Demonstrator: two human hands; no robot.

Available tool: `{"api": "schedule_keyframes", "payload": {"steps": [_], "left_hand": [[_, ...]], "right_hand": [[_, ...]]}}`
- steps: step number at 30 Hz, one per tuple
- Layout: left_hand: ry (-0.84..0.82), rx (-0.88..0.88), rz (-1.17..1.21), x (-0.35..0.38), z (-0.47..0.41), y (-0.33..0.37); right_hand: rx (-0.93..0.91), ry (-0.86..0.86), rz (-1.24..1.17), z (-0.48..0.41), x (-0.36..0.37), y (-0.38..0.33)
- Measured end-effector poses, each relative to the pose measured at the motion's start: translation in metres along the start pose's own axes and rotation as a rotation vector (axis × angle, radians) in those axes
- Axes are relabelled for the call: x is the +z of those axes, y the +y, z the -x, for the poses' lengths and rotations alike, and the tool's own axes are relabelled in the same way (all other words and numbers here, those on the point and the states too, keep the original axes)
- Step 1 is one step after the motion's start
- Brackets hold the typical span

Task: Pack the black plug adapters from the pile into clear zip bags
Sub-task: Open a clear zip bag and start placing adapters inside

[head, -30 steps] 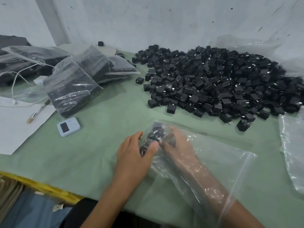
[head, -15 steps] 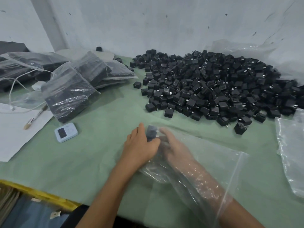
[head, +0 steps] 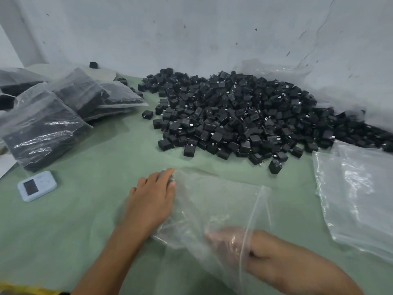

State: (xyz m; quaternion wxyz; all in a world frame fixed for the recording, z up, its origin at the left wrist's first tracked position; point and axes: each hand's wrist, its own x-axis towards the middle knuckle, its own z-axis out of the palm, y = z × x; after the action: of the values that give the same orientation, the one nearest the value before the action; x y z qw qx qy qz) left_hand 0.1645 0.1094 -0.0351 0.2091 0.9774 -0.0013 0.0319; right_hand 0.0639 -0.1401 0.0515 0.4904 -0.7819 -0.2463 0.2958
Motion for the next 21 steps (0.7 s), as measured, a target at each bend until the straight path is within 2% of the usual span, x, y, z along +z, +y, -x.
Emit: {"api": "schedule_keyframes", "payload": {"steps": [1,2,4,5,6,7,8,10,12,14,16,21], "left_hand": [[-0.001,0.0,0.003,0.001,-0.001,-0.001],[-0.002,0.001,0.003,0.002,-0.002,-0.001],[-0.011,0.001,0.004,0.003,-0.003,-0.001],[-0.017,0.002,0.005,0.003,-0.003,-0.001],[-0.023,0.006,0.005,0.002,-0.003,-0.002],[-0.029,0.011,0.005,0.002,-0.003,-0.002],[-0.033,0.018,0.004,0.001,-0.002,-0.003],[-0.038,0.031,0.003,0.001,-0.002,-0.004],[-0.038,0.041,-0.002,0.002,-0.003,-0.006],[-0.041,0.05,-0.008,0.003,-0.004,-0.008],[-0.047,0.063,-0.01,0.003,-0.006,-0.01],[-0.057,0.075,-0.002,0.002,-0.007,-0.012]], "right_hand": [[0.037,-0.084,-0.083,0.029,-0.016,0.0],[0.055,-0.034,-0.122,0.052,-0.036,0.004],[0.095,0.354,-0.029,0.06,-0.082,0.02],[0.132,0.629,0.106,0.046,-0.104,0.03],[0.193,0.832,0.248,0.029,-0.122,0.041],[0.262,0.938,0.389,0.007,-0.139,0.053],[0.355,0.938,0.499,-0.012,-0.149,0.063],[0.482,0.829,0.618,-0.04,-0.161,0.089],[0.488,0.859,0.649,-0.051,-0.163,0.107],[0.486,0.913,0.587,-0.047,-0.163,0.114],[0.509,0.895,0.536,-0.032,-0.161,0.114],[0.327,0.964,0.3,0.028,-0.132,0.111]]}}
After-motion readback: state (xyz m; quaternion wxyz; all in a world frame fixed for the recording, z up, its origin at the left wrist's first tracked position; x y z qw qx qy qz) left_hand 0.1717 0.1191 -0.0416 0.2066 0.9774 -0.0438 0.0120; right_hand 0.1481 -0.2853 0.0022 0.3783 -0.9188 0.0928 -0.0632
